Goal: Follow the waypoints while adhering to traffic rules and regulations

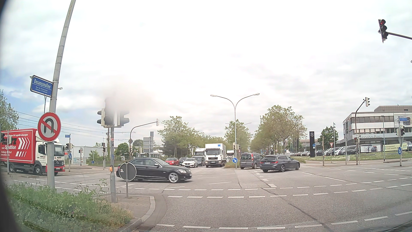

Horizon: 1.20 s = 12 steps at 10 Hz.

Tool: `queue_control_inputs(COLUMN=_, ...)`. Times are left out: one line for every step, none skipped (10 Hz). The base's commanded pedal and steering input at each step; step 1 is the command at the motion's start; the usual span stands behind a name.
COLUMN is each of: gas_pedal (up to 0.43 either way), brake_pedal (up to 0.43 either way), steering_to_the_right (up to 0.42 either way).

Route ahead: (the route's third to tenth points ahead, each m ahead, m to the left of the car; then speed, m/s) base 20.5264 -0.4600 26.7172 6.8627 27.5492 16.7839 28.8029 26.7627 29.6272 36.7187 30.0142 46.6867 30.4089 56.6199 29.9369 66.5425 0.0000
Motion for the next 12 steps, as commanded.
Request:
queue_control_inputs(gas_pedal=0.000, brake_pedal=0.280, steering_to_the_right=-0.006)
queue_control_inputs(gas_pedal=0.000, brake_pedal=0.280, steering_to_the_right=-0.006)
queue_control_inputs(gas_pedal=0.000, brake_pedal=0.280, steering_to_the_right=-0.006)
queue_control_inputs(gas_pedal=0.000, brake_pedal=0.280, steering_to_the_right=-0.006)
queue_control_inputs(gas_pedal=0.000, brake_pedal=0.280, steering_to_the_right=-0.006)
queue_control_inputs(gas_pedal=0.000, brake_pedal=0.280, steering_to_the_right=-0.006)
queue_control_inputs(gas_pedal=0.000, brake_pedal=0.280, steering_to_the_right=-0.006)
queue_control_inputs(gas_pedal=0.000, brake_pedal=0.280, steering_to_the_right=-0.006)
queue_control_inputs(gas_pedal=0.000, brake_pedal=0.280, steering_to_the_right=-0.006)
queue_control_inputs(gas_pedal=0.000, brake_pedal=0.280, steering_to_the_right=-0.006)
queue_control_inputs(gas_pedal=0.000, brake_pedal=0.280, steering_to_the_right=-0.006)
queue_control_inputs(gas_pedal=0.000, brake_pedal=0.280, steering_to_the_right=-0.006)
